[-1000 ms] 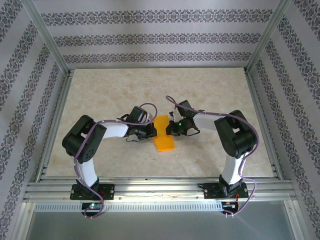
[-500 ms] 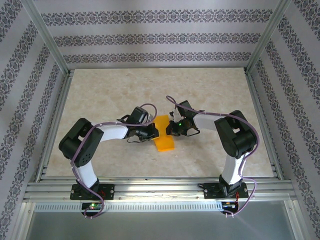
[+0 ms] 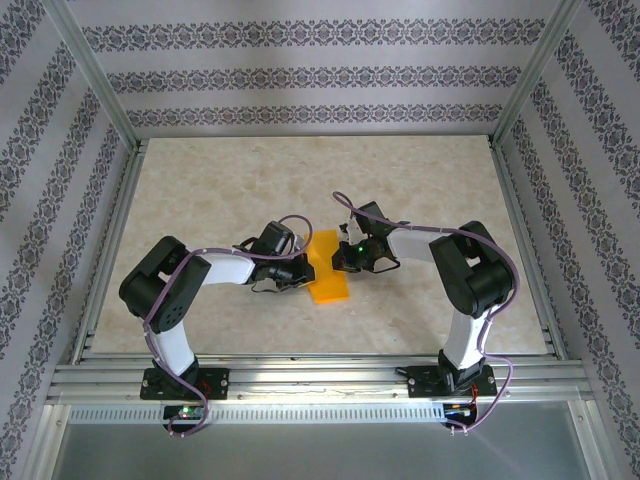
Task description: Fold a paper plane with a square sheet of paper (pick it up from the middle)
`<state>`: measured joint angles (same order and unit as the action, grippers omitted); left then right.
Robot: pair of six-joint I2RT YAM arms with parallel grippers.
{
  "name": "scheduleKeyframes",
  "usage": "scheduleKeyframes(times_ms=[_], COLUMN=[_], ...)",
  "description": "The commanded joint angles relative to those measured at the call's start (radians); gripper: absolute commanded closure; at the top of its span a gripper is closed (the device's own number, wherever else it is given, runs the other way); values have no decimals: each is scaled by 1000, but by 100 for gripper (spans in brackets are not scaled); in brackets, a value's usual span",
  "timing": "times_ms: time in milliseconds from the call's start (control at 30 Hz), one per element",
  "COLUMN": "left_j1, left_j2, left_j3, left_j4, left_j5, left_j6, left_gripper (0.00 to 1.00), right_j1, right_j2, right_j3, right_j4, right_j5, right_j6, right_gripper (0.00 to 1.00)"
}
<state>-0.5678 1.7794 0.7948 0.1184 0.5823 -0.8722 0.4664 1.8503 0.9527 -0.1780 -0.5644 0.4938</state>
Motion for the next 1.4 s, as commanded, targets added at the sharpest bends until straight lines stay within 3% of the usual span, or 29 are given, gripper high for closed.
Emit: scheduleKeyframes(times_ms=[0, 533, 833, 1067, 1367], left_j1=[-4, -38, -38, -40, -74], left_j2=[-40, -4, -3, -107, -95], left_j3=[-4, -50, -114, -38, -46], left_j4=[-74, 61, -32, -149, 112], left_j5=[-23, 38, -11, -3, 49], left_j6=[0, -97, -25, 23, -131], left_gripper=[100, 100, 100, 100, 100], right_j1=[-12, -11, -11, -12, -11], right_j2=[53, 56, 51, 52, 47], right_j3=[-61, -62, -81, -75, -74], right_j4=[-137, -132, -124, -127, -123], right_j5=[158, 145, 152, 153, 147], right_j6=[-7, -3, 5, 6, 11], right_gripper=[100, 100, 100, 100, 100])
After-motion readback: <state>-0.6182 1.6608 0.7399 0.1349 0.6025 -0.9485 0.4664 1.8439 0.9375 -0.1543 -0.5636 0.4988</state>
